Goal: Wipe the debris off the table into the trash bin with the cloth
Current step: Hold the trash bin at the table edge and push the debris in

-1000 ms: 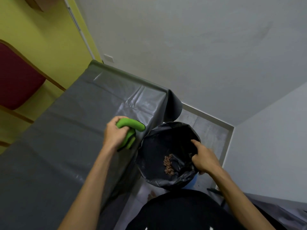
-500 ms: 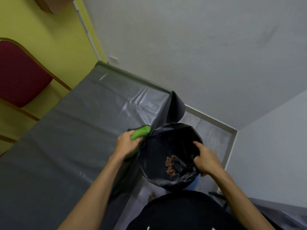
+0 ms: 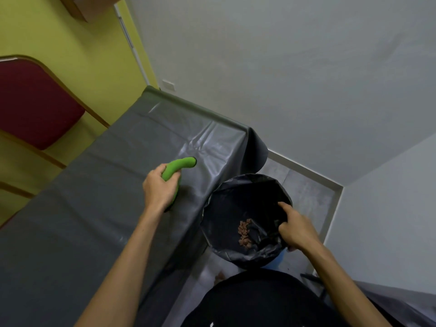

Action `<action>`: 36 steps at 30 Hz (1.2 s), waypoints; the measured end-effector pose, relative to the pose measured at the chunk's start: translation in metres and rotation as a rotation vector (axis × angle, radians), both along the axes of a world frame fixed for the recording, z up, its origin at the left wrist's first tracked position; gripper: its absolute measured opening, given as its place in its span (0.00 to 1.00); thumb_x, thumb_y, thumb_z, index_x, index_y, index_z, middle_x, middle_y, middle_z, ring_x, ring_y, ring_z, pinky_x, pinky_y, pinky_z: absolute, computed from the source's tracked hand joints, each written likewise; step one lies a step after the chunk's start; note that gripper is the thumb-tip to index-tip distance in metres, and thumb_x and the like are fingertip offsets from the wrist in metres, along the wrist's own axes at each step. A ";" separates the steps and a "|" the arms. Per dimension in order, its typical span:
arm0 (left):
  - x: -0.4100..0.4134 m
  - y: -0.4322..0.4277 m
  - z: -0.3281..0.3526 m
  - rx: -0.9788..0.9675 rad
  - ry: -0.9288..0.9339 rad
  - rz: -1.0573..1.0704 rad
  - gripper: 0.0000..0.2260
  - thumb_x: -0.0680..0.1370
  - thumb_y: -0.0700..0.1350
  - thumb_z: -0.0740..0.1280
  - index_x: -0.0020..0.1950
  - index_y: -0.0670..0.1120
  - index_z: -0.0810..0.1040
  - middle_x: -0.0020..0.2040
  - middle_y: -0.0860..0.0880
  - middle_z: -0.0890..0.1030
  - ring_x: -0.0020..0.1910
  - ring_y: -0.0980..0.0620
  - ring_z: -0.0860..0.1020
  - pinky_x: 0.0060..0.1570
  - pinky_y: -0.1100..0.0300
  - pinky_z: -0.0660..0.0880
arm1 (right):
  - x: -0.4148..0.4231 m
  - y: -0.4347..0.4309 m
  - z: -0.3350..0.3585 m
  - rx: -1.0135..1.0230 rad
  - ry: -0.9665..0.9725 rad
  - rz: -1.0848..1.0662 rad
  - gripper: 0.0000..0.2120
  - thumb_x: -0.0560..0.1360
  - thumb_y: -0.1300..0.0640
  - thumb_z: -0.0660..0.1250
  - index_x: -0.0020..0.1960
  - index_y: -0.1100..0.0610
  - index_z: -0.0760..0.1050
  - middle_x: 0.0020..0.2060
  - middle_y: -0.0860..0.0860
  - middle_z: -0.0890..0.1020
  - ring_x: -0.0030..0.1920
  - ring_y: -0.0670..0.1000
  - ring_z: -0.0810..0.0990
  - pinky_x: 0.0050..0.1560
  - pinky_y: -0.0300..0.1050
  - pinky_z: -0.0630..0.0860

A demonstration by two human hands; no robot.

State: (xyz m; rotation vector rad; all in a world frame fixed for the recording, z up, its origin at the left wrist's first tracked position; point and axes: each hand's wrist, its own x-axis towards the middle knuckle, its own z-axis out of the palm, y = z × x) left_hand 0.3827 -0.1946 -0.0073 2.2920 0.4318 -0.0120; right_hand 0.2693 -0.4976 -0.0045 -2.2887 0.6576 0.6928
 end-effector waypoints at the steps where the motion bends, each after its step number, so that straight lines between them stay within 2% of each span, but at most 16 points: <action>1: 0.003 0.008 -0.006 0.111 0.046 -0.067 0.14 0.74 0.53 0.70 0.58 0.52 0.80 0.50 0.40 0.81 0.53 0.40 0.79 0.52 0.54 0.72 | -0.001 0.001 0.000 0.003 -0.003 -0.005 0.35 0.74 0.66 0.55 0.78 0.46 0.55 0.50 0.54 0.77 0.33 0.56 0.82 0.31 0.51 0.82; 3: 0.002 0.015 -0.014 0.218 0.233 -0.217 0.29 0.73 0.58 0.71 0.73 0.54 0.70 0.61 0.36 0.76 0.63 0.37 0.75 0.62 0.52 0.71 | -0.005 0.000 -0.001 0.008 -0.015 -0.017 0.35 0.74 0.66 0.55 0.78 0.46 0.55 0.50 0.54 0.77 0.33 0.55 0.82 0.31 0.51 0.82; 5: -0.012 0.014 -0.025 0.275 0.369 -0.277 0.38 0.71 0.65 0.69 0.78 0.59 0.59 0.71 0.38 0.69 0.70 0.36 0.68 0.69 0.47 0.66 | -0.010 -0.002 -0.003 0.007 -0.032 -0.035 0.35 0.73 0.66 0.55 0.77 0.44 0.56 0.49 0.53 0.77 0.32 0.55 0.82 0.31 0.52 0.82; 8: -0.050 -0.004 -0.028 0.259 0.245 -0.236 0.33 0.74 0.59 0.70 0.77 0.60 0.61 0.78 0.41 0.59 0.76 0.39 0.58 0.73 0.44 0.57 | -0.020 -0.007 -0.007 0.025 -0.057 -0.087 0.37 0.71 0.67 0.54 0.76 0.41 0.59 0.46 0.52 0.79 0.31 0.56 0.82 0.30 0.52 0.82; 10: -0.075 -0.021 -0.025 0.137 0.084 -0.192 0.28 0.76 0.53 0.70 0.75 0.57 0.68 0.77 0.42 0.61 0.75 0.41 0.58 0.74 0.47 0.57 | -0.026 -0.011 -0.008 0.044 -0.081 -0.128 0.37 0.71 0.68 0.53 0.75 0.40 0.60 0.49 0.52 0.79 0.32 0.56 0.82 0.30 0.51 0.82; 13: -0.108 -0.047 -0.026 -0.042 0.008 -0.171 0.19 0.78 0.48 0.68 0.69 0.55 0.76 0.72 0.45 0.67 0.72 0.46 0.63 0.71 0.58 0.59 | -0.038 -0.015 -0.006 0.051 -0.140 -0.174 0.36 0.73 0.68 0.54 0.75 0.40 0.61 0.58 0.54 0.78 0.33 0.51 0.81 0.30 0.45 0.80; 16: -0.130 -0.069 -0.033 -0.176 0.079 -0.222 0.16 0.80 0.49 0.65 0.68 0.57 0.77 0.70 0.47 0.68 0.71 0.49 0.67 0.71 0.57 0.64 | -0.050 -0.020 -0.006 0.047 -0.187 -0.216 0.34 0.75 0.68 0.55 0.75 0.41 0.61 0.66 0.53 0.75 0.35 0.43 0.75 0.29 0.34 0.71; 18: -0.138 -0.081 -0.038 -0.238 0.205 -0.280 0.16 0.82 0.51 0.61 0.70 0.59 0.73 0.73 0.46 0.66 0.73 0.50 0.66 0.70 0.60 0.63 | -0.058 -0.025 -0.006 0.053 -0.212 -0.255 0.34 0.76 0.68 0.55 0.75 0.40 0.61 0.65 0.53 0.76 0.37 0.46 0.76 0.31 0.36 0.70; 20: -0.142 -0.090 -0.042 -0.269 0.306 -0.341 0.18 0.83 0.54 0.56 0.73 0.61 0.68 0.75 0.48 0.67 0.74 0.51 0.65 0.70 0.60 0.61 | -0.063 -0.030 -0.008 0.052 -0.234 -0.290 0.34 0.76 0.68 0.55 0.75 0.40 0.61 0.67 0.53 0.75 0.38 0.43 0.75 0.33 0.35 0.69; 22: -0.141 -0.099 -0.043 -0.293 0.394 -0.379 0.19 0.84 0.54 0.54 0.76 0.62 0.62 0.71 0.54 0.72 0.70 0.55 0.70 0.65 0.67 0.64 | -0.063 -0.036 -0.009 0.041 -0.231 -0.303 0.35 0.75 0.68 0.55 0.75 0.39 0.60 0.67 0.53 0.75 0.37 0.41 0.74 0.31 0.34 0.69; 24: -0.136 -0.107 -0.041 -0.309 0.507 -0.386 0.23 0.84 0.50 0.55 0.78 0.61 0.56 0.51 0.64 0.76 0.48 0.64 0.76 0.45 0.81 0.66 | -0.059 -0.041 -0.009 0.027 -0.225 -0.304 0.36 0.75 0.68 0.55 0.76 0.38 0.59 0.67 0.54 0.75 0.36 0.43 0.75 0.29 0.36 0.68; 26: -0.129 -0.113 -0.040 -0.304 0.586 -0.378 0.28 0.83 0.45 0.57 0.79 0.62 0.50 0.40 0.62 0.70 0.35 0.62 0.73 0.29 0.78 0.69 | -0.054 -0.046 -0.013 0.029 -0.212 -0.297 0.36 0.76 0.68 0.55 0.76 0.38 0.59 0.68 0.54 0.74 0.35 0.44 0.76 0.29 0.35 0.68; 28: -0.118 -0.122 -0.043 -0.299 0.633 -0.371 0.34 0.80 0.44 0.60 0.79 0.64 0.46 0.45 0.58 0.75 0.33 0.58 0.79 0.29 0.69 0.76 | -0.048 -0.055 -0.017 0.040 -0.207 -0.294 0.35 0.76 0.69 0.55 0.76 0.39 0.58 0.69 0.54 0.73 0.34 0.42 0.74 0.27 0.31 0.68; 31: -0.104 -0.142 -0.048 -0.370 0.725 -0.362 0.39 0.78 0.39 0.61 0.77 0.67 0.44 0.58 0.53 0.72 0.35 0.51 0.85 0.35 0.54 0.82 | -0.037 -0.074 -0.025 0.053 -0.201 -0.293 0.35 0.77 0.69 0.55 0.76 0.40 0.58 0.68 0.54 0.74 0.33 0.40 0.72 0.26 0.30 0.68; 34: -0.091 -0.167 -0.057 -0.420 0.708 -0.381 0.41 0.77 0.33 0.61 0.79 0.64 0.47 0.70 0.51 0.70 0.40 0.48 0.84 0.32 0.57 0.80 | -0.028 -0.103 -0.035 0.062 -0.204 -0.317 0.35 0.77 0.68 0.56 0.76 0.39 0.59 0.66 0.54 0.76 0.34 0.39 0.72 0.30 0.29 0.67; 36: -0.078 -0.189 -0.064 -0.374 0.675 -0.376 0.42 0.75 0.32 0.61 0.79 0.64 0.49 0.74 0.48 0.69 0.44 0.48 0.82 0.35 0.57 0.81 | -0.021 -0.125 -0.044 0.059 -0.207 -0.305 0.34 0.77 0.67 0.57 0.76 0.39 0.59 0.66 0.54 0.76 0.39 0.44 0.76 0.39 0.33 0.72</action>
